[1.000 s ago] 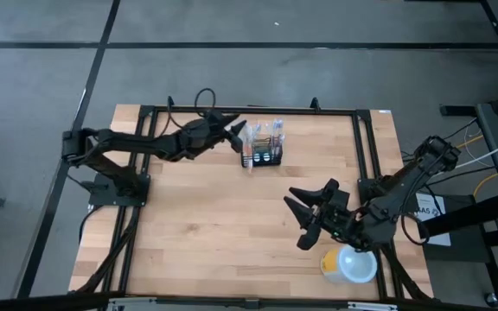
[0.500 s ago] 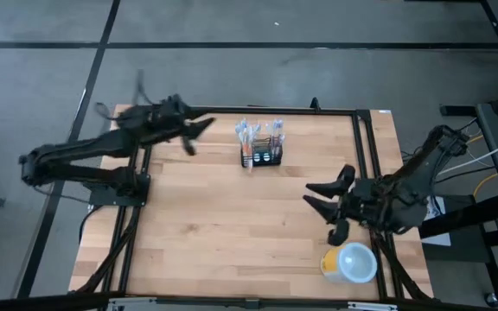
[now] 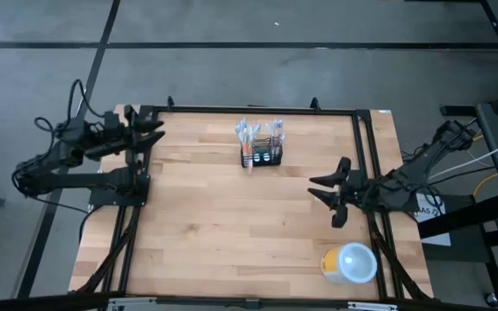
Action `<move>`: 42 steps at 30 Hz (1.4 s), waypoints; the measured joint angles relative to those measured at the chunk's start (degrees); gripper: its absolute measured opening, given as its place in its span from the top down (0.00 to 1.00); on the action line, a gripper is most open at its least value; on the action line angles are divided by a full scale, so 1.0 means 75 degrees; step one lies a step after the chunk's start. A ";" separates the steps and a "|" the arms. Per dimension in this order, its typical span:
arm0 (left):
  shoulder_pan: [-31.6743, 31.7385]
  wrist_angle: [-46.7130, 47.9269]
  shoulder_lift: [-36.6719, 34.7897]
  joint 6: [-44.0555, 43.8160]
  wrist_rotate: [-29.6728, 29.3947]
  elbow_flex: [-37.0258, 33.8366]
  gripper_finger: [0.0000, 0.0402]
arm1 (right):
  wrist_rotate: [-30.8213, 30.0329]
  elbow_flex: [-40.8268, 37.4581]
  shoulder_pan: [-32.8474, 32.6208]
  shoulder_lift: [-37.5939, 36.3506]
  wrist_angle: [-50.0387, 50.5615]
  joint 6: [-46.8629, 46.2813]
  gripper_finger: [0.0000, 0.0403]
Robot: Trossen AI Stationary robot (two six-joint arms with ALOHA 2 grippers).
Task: Pick & Place toothbrushing station
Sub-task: Return to Home Position
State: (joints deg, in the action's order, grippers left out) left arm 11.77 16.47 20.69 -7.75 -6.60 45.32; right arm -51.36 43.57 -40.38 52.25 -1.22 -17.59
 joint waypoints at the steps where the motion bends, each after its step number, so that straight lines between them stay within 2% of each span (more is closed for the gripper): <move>1: -0.0100 -0.0002 -0.0126 0.0028 -0.0055 -0.0063 0.64 | -0.0003 -0.0518 0.0028 -0.0168 -0.0689 0.0186 0.63; 7: -0.0456 -0.0968 -0.1343 0.0344 -0.0777 -0.1443 0.64 | 0.0049 -0.3357 0.0056 -0.0965 -0.4672 0.0863 0.63; 10: -0.0538 -0.1473 -0.1920 0.0250 -0.0819 -0.2361 0.64 | 0.0096 -0.3975 0.0058 -0.1043 -0.5474 0.0960 0.63; 16: -0.0688 -0.1677 -0.2733 -0.0044 -0.1296 -0.3735 0.64 | -0.0393 -0.4062 0.0055 -0.1035 -0.4983 0.1154 0.63; 19: -0.0801 -0.2204 -0.2752 -0.0083 -0.1503 -0.4345 0.64 | -0.0870 -0.4068 0.0095 -0.1035 -0.4226 0.0920 0.63; 25: -0.1118 -0.3368 -0.2752 -0.0067 -0.1863 -0.5415 0.64 | -0.0870 -0.4554 0.0136 -0.1041 -0.4028 0.0155 0.63; 27: -0.1221 -0.3568 -0.2754 -0.0062 -0.2042 -0.5575 0.64 | -0.0865 -0.4929 0.0133 -0.1041 -0.4200 -0.0251 0.63; 31: -0.1458 -0.3548 -0.2754 0.0281 -0.2383 -0.5616 0.64 | -0.0729 -0.5729 0.0052 -0.1035 -0.5544 -0.0382 0.63; 34: -0.1617 -0.3461 -0.2754 0.0464 -0.2743 -0.5612 0.64 | -0.0892 -0.5699 -0.0021 -0.1035 -0.5576 -0.0126 0.63; 38: -0.1829 -0.2660 -0.2754 0.0168 -0.2935 -0.5613 0.64 | -0.0894 -0.5697 -0.0024 -0.1029 -0.5425 0.0060 0.63; 42: -0.1968 -0.2191 -0.2746 -0.0169 -0.3236 -0.5613 0.64 | -0.0894 -0.5697 0.0009 -0.1029 -0.4739 -0.0363 0.63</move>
State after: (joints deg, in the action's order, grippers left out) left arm -2.99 0.04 0.10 -9.02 -30.87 3.22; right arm -58.06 0.84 -40.31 44.53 -36.76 -20.32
